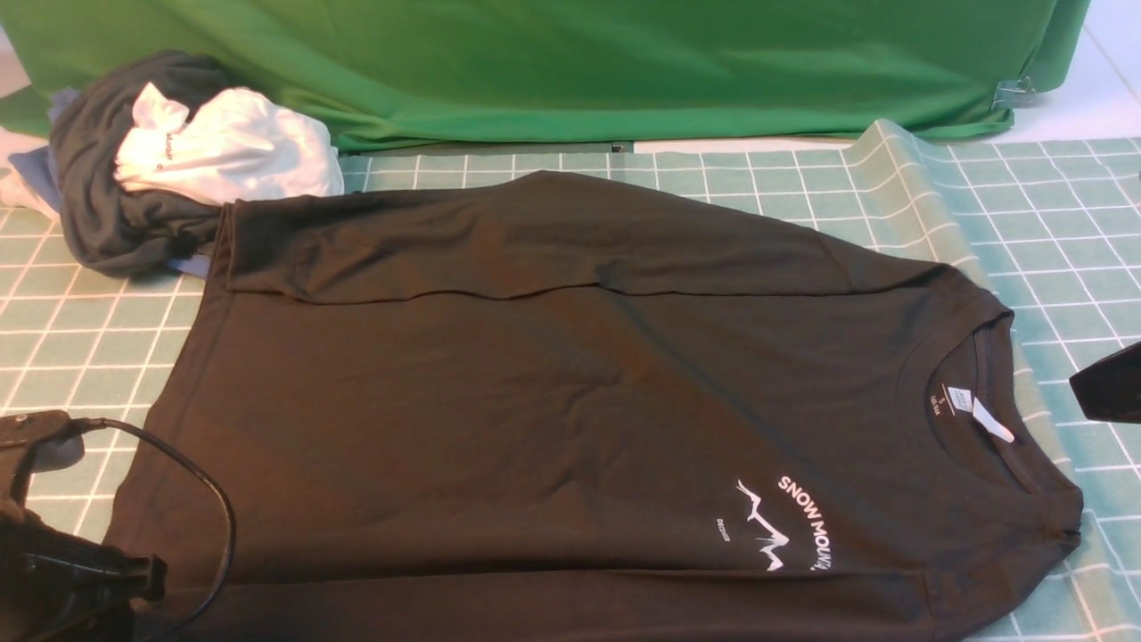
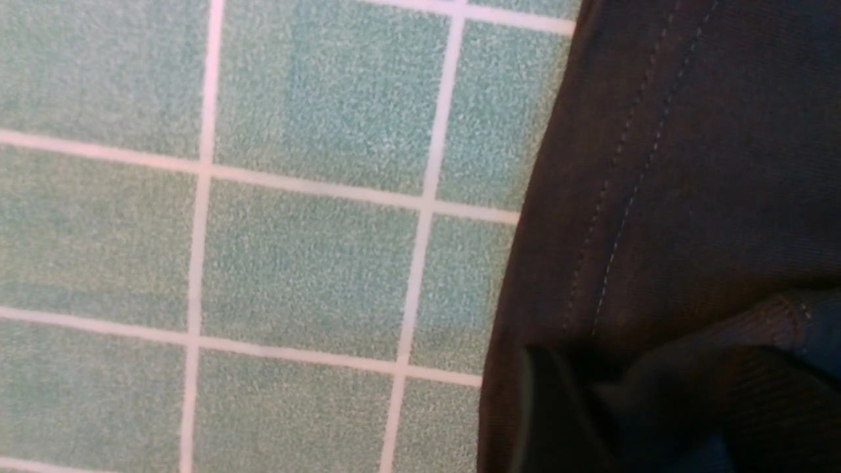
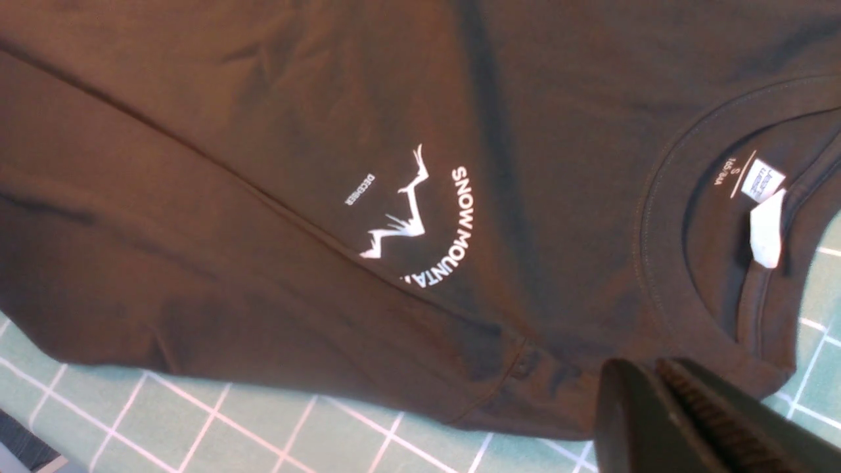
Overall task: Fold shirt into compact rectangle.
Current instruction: 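Grasp the left edge of the dark T-shirt lying flat on the table, then fold the left side of the black T-shirt inward over its body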
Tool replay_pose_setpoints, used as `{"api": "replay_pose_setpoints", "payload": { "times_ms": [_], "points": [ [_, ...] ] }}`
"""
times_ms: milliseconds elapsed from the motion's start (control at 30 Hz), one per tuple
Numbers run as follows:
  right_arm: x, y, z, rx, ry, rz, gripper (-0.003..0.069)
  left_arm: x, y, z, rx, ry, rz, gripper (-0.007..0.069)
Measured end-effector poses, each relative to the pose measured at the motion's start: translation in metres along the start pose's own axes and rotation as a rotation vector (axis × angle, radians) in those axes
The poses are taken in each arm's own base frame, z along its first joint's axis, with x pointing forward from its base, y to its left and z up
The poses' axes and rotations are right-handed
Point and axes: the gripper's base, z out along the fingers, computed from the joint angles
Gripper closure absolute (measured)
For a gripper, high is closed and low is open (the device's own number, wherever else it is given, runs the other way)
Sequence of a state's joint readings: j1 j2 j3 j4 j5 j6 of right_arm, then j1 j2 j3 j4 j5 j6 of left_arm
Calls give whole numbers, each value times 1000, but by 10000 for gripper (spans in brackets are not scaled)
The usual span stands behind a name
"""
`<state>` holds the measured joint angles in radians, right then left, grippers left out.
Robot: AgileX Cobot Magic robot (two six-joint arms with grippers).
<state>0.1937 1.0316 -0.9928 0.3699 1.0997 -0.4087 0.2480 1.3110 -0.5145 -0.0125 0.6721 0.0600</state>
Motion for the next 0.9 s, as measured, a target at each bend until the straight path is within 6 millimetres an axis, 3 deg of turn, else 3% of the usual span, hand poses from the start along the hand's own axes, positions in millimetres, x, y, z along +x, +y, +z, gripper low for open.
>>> {"api": "replay_pose_setpoints", "payload": {
  "times_ms": [33,100,200,567,767,900],
  "points": [
    [0,0,0,0,0,-1,620,0,0,0,0,1,3,394],
    [0,0,0,0,0,-6,620,0,0,-2,1,2,11,536],
    [0,0,0,0,0,-12,620,-4,0,-10,4,4,21,607],
    [0,0,0,0,0,-15,612,-18,-3,-46,31,-67,13,619],
    [-3,-1,0,15,-34,-15,605,-42,-8,-79,99,-244,-10,619],
    [-4,-2,0,19,-44,-15,601,-59,-9,-88,120,-292,-23,619]
  ]
}}
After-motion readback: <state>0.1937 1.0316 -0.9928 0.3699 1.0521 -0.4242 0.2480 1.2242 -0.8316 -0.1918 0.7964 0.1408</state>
